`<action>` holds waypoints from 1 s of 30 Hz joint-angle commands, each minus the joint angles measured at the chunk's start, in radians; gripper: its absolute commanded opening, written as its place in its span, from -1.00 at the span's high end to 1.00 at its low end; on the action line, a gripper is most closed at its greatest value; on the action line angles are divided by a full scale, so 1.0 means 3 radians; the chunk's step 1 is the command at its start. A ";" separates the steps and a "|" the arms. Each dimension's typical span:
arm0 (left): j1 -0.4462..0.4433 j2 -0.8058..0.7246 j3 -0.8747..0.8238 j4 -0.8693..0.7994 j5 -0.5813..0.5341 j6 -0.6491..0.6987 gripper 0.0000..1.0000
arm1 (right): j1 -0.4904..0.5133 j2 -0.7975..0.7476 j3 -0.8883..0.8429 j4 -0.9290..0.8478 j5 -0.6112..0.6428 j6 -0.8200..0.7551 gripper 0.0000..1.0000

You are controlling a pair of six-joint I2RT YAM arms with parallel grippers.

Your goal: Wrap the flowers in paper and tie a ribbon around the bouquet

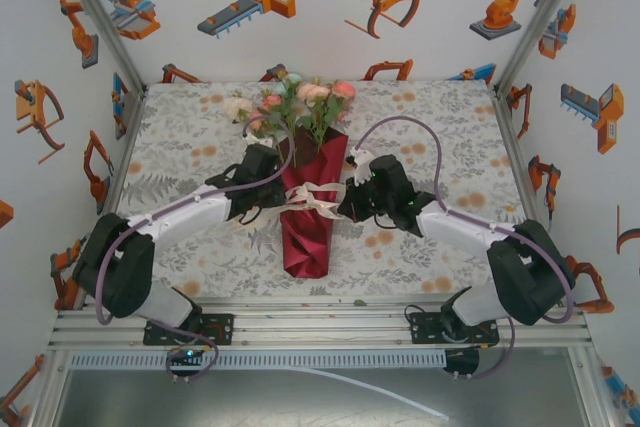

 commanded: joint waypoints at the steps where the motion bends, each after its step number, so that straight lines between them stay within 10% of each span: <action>1: 0.0047 -0.0243 0.0020 0.0169 0.0193 0.0129 0.33 | -0.0016 0.0030 0.0194 -0.0126 -0.0144 -0.0176 1.00; 12: 0.0312 -0.0130 0.0476 -0.0029 0.1309 0.0768 0.18 | -0.0017 0.0088 0.0464 -0.0400 -0.0235 -0.0442 1.00; 30: 0.0417 0.0355 0.0988 -0.0762 0.1258 0.1664 0.00 | -0.0017 0.0097 0.0557 -0.0462 -0.0276 -0.0480 1.00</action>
